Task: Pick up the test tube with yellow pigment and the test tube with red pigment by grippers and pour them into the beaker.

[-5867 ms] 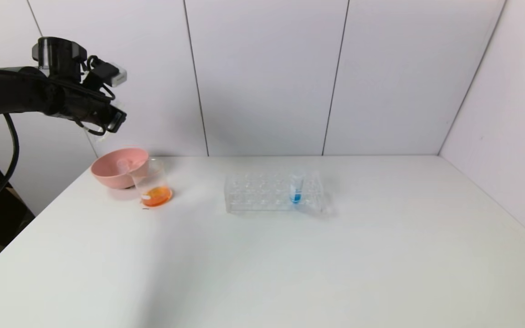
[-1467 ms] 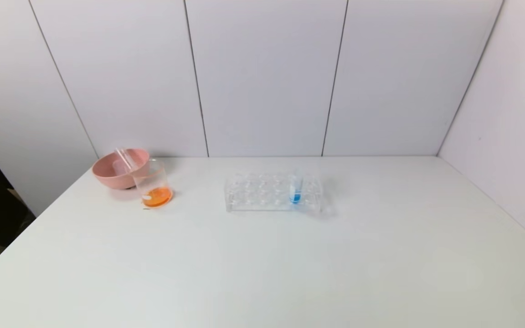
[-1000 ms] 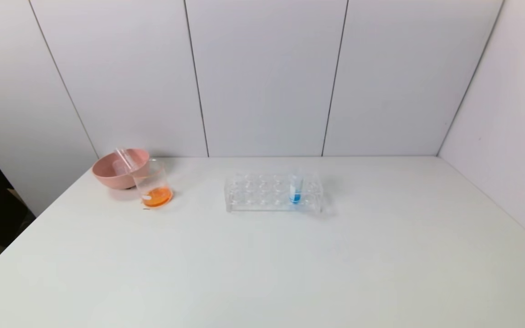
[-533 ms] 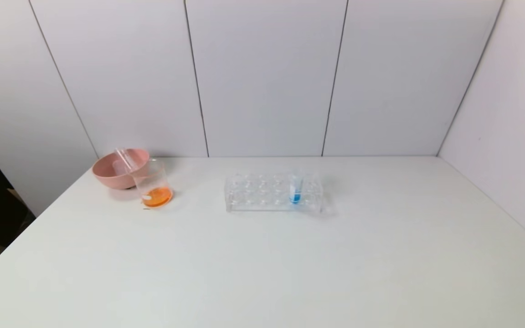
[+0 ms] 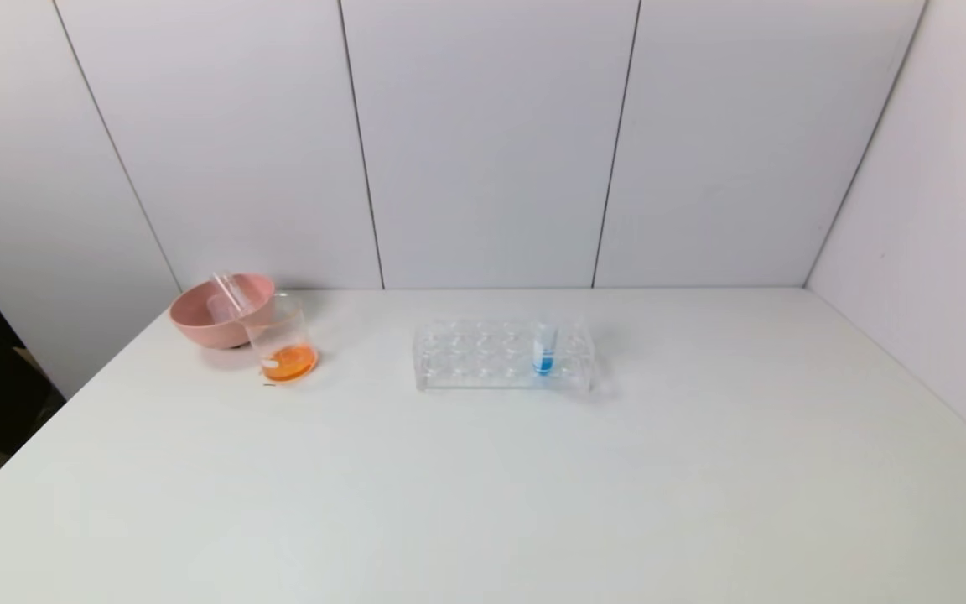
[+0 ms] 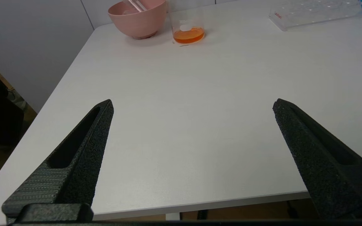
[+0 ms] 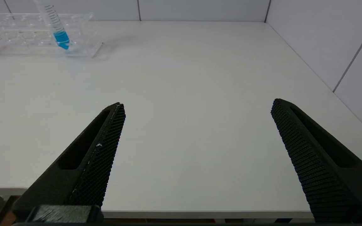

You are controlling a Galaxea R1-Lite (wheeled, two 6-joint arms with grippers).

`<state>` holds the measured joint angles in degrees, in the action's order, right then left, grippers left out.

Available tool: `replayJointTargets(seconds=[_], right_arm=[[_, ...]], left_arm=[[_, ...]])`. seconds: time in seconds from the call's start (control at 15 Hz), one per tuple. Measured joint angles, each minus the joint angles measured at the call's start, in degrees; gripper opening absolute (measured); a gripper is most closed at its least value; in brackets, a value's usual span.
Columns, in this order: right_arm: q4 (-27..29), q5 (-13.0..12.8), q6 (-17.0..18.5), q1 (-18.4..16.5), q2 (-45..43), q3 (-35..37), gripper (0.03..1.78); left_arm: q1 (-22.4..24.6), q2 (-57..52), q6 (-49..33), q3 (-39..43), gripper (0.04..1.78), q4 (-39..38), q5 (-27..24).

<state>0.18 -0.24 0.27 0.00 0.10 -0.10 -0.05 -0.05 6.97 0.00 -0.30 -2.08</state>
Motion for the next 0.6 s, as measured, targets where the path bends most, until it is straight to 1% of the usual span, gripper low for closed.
replayJointTargets(seconds=[0.6], right_arm=[[0.0,0.0,0.1,0.0,0.0,0.0,1.70]], left_arm=[[0.0,0.0,0.0,0.0,1.77,0.0,0.0]])
